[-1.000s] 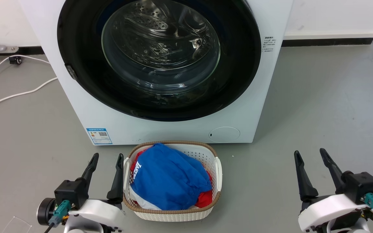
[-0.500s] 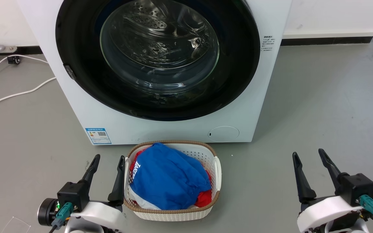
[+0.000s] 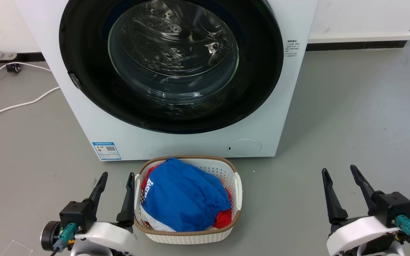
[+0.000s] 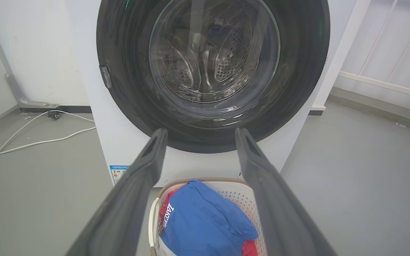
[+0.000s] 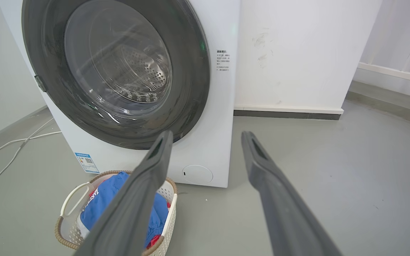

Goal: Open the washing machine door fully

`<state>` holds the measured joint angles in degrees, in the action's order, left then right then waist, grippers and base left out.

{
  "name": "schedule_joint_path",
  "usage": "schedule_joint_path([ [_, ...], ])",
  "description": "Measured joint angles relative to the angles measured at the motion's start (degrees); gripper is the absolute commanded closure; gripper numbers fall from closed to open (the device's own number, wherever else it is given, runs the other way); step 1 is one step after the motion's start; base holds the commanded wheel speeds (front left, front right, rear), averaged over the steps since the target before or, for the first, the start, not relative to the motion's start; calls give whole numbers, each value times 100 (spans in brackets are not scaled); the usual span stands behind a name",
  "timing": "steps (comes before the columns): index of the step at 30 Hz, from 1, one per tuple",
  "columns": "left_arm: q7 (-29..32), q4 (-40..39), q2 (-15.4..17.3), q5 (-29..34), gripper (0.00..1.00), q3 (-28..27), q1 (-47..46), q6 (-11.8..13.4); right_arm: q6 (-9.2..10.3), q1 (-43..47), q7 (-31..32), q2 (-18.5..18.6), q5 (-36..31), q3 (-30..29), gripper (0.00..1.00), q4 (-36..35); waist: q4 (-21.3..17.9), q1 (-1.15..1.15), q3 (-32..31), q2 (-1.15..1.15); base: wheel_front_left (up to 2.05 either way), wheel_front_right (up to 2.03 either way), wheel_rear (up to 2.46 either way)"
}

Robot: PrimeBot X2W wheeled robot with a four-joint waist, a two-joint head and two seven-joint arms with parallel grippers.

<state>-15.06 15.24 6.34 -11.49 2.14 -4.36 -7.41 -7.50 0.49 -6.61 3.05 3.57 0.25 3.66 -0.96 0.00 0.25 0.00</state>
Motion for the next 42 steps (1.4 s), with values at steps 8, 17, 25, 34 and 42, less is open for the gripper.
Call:
schedule_joint_path([
  [8,0,33,-3,-29,0,-8,-4,-8,0,0,-7,-3,287,-20,100,20,2,0,0,0,0,0,0],
  [17,0,60,-73,-21,0,-83,-43,-9,1,-61,137,-11,3019,-320,100,232,30,0,-18,0,0,0,0],
  [25,0,-35,-121,93,0,-104,-79,-8,1,-455,519,-11,4815,-886,100,415,39,0,90,0,0,0,0],
  [34,-1,-290,-60,325,0,-54,-285,-9,1,-1666,1385,197,6441,-1937,100,1170,43,0,480,0,0,0,0],
  [42,-1,-533,-56,372,0,-25,-559,-9,2,-3071,2469,654,6945,-2437,100,2373,135,0,958,0,0,0,0],
])
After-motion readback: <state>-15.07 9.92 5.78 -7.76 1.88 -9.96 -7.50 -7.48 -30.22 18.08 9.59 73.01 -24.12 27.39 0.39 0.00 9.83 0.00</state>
